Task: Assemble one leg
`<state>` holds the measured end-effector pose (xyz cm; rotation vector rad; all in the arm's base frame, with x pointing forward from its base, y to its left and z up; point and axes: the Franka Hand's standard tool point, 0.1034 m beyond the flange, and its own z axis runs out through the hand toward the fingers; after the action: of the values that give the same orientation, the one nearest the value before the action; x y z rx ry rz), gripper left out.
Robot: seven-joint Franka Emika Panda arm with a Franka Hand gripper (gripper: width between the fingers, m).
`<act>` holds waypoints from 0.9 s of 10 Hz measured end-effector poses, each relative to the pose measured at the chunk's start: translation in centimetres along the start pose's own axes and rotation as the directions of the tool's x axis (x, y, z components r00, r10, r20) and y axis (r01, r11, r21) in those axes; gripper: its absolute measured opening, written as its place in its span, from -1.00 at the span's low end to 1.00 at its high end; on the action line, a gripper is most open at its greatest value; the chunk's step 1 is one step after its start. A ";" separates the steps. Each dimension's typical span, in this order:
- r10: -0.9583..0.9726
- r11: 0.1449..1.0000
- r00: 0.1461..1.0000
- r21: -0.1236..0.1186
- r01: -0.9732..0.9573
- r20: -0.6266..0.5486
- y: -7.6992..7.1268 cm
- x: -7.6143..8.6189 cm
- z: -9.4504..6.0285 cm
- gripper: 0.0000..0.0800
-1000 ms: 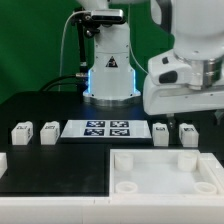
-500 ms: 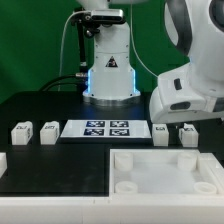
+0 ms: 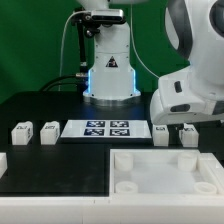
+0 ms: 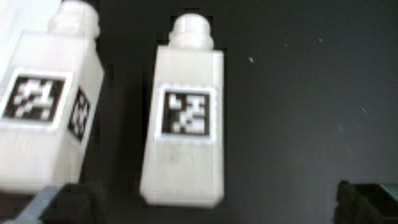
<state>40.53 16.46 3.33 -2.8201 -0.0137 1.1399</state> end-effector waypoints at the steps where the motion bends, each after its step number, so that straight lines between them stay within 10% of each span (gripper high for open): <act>1: 0.010 1.000 1.000 -0.001 -0.010 0.016 0.0 0.1 0.9 0.62; 8: 0.013 1.000 0.999 -0.001 -0.013 0.053 0.0 0.4 2.9 0.62; 9: 0.013 1.000 0.999 -0.001 -0.013 0.053 0.0 0.4 2.9 0.30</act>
Offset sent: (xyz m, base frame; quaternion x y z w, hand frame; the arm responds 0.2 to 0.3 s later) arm -0.0063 -0.0024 -0.0174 0.0003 -0.0286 0.0568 0.9980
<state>38.78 16.78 0.97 -2.7937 0.0002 1.2167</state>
